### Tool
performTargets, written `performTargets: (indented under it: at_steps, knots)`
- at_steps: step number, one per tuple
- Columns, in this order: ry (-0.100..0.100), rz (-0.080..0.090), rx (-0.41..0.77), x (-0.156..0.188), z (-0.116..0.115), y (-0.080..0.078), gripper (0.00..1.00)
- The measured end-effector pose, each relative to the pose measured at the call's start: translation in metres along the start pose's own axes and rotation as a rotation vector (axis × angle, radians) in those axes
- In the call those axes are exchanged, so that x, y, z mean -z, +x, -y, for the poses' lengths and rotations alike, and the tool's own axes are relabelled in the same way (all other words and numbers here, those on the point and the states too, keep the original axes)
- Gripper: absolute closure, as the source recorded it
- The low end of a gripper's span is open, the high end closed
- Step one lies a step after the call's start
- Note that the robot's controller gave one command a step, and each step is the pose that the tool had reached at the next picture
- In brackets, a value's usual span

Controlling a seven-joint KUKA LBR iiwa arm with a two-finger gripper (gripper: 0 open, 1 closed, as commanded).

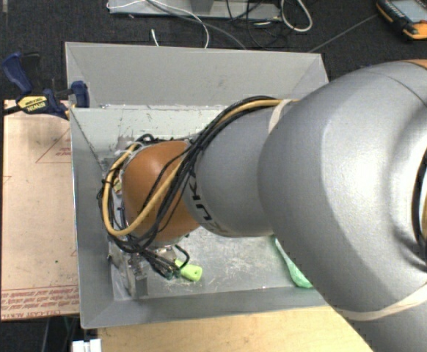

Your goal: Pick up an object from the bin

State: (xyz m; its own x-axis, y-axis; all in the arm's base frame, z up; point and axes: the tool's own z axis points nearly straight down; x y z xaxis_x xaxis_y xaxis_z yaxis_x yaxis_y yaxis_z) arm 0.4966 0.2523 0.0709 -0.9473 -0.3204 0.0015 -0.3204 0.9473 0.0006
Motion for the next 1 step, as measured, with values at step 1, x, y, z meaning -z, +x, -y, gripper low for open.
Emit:
performTargets:
  at_steps: [1]
  knots:
    - [0.0, 0.001, -0.001, 0.0062, 0.0, 0.0, 1.0]
